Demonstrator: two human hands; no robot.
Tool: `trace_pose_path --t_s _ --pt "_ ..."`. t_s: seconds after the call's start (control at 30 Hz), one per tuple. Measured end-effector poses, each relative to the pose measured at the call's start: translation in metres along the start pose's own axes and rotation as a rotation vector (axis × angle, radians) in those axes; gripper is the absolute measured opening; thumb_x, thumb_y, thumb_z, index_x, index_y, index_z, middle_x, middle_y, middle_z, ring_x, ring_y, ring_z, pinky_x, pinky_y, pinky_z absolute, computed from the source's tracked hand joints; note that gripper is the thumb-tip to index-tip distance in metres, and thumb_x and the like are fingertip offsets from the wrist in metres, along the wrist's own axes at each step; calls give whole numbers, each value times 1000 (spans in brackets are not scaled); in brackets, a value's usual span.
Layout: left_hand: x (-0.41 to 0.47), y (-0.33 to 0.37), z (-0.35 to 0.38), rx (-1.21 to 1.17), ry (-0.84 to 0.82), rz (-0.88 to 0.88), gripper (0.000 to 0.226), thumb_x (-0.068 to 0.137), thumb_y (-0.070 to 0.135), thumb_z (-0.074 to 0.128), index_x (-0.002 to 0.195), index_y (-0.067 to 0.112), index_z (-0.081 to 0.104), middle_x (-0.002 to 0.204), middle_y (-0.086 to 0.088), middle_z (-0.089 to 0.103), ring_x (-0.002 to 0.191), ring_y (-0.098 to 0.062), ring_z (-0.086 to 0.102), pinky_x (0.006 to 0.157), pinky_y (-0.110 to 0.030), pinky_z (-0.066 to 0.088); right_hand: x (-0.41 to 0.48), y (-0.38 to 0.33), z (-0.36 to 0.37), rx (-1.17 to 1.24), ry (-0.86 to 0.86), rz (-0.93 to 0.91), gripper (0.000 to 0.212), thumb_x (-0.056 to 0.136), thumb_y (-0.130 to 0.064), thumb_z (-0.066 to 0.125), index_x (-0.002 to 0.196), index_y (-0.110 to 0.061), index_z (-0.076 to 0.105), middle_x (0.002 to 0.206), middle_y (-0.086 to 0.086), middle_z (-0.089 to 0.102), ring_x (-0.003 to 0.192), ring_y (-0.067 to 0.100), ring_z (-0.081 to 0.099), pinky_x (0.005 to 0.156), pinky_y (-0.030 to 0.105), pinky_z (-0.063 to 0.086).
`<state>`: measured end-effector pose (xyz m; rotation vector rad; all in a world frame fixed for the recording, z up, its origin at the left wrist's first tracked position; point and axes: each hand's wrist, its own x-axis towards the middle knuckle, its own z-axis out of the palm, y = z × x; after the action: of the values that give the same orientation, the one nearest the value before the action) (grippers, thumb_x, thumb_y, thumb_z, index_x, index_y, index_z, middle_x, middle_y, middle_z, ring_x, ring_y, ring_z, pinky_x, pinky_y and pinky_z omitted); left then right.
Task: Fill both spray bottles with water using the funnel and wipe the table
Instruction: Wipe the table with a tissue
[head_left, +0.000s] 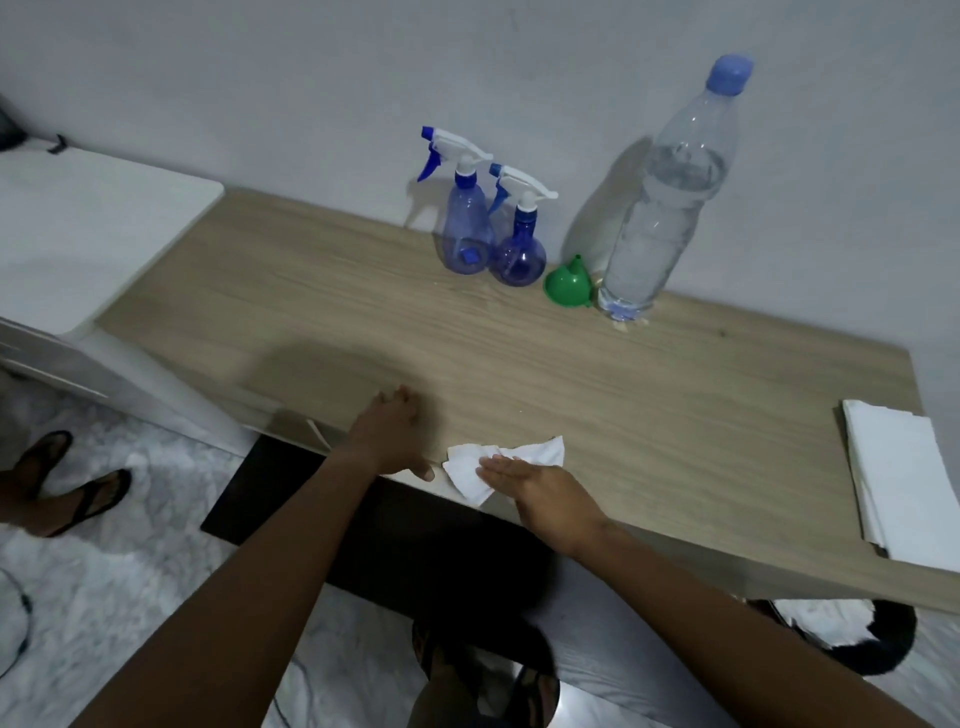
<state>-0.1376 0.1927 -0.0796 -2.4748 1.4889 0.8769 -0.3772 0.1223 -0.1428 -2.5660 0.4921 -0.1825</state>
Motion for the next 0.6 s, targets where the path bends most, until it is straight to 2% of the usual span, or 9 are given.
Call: trace_pose_path --t_s 0.03,0.1,0.17,0.23,0.3,0.37,0.43,0.5,0.6 --pt "2 4 -3 -7 -8 13 115 65 46 87 154 10 23 164 -14 16 149 -37 17 121 -40 21 1 1 -9 94 48 77 55 90 -5 38 137 -18 64 141 2 63 131 14 57 109 28 45" --pt "10 14 -8 -25 5 56 108 64 51 86 150 14 33 159 -13 28 144 -33 29 117 -38 24 12 6 -32 273 238 298 42 92 -3 51 123 -19 74 109 -1 78 93 7 72 79 22 49" --pt "18 26 -10 -75 7 75 112 66 53 84 156 21 25 165 -7 17 149 -30 19 120 -39 19 34 21 -57 553 352 544 32 95 2 53 114 -7 77 86 -2 75 63 -2 64 61 20 43" --pt "27 36 -9 -124 1 83 116 67 48 86 158 28 18 167 -2 6 153 -31 5 123 -43 13 60 44 -79 786 393 711 23 94 6 52 105 14 70 85 18 73 68 8 57 62 24 41" --pt "32 41 -7 -86 -23 94 119 65 44 88 158 30 15 167 -2 1 153 -34 -1 122 -45 13 79 60 -97 818 456 807 22 90 5 50 97 17 67 98 34 71 74 20 55 69 30 41" --pt "35 42 -7 -23 -27 100 120 64 44 88 158 30 14 167 -3 1 153 -35 -1 122 -46 15 94 68 -113 709 493 852 30 89 3 47 84 -6 75 86 15 73 72 17 57 67 29 41" --pt "35 40 -7 -8 -22 105 120 64 46 87 158 31 14 167 -3 1 153 -35 -1 121 -44 16 106 72 -125 517 527 787 39 90 3 45 73 -21 70 72 1 66 71 20 56 65 28 37" --pt "37 40 -8 4 -32 109 120 65 47 87 158 32 12 167 -2 -1 153 -34 -3 121 -44 16 119 78 -129 315 535 666 39 89 6 45 95 -13 78 84 11 74 82 29 63 71 26 36" --pt "39 40 -8 -24 -38 94 121 62 46 88 158 33 14 167 -1 -1 153 -33 -5 123 -45 15 135 83 -113 181 388 535 41 92 -2 48 125 -12 70 111 18 74 101 36 66 80 31 45"
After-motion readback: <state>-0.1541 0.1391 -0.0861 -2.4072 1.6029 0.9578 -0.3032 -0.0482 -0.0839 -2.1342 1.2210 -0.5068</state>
